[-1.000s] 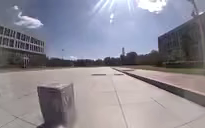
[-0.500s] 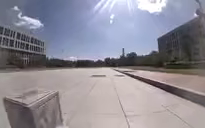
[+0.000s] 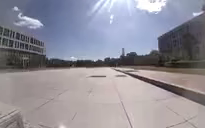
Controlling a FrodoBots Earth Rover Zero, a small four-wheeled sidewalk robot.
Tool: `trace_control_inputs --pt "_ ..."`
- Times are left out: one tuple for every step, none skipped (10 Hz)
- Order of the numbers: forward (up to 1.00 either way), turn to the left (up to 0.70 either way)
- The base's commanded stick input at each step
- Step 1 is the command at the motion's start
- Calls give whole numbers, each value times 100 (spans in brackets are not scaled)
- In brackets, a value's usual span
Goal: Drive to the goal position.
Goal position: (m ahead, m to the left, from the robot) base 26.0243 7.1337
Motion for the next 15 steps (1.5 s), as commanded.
trace_control_inputs --pt "70 1" --pt "70 1" --pt "70 1" --pt "70 1" --pt "70 1" --pt "70 1" --pt "70 3" --pt "70 4" --pt "70 8" --pt "70 18" --pt "70 30" --pt "70 36" --pt "70 33" --pt "70 3" --pt "70 2"
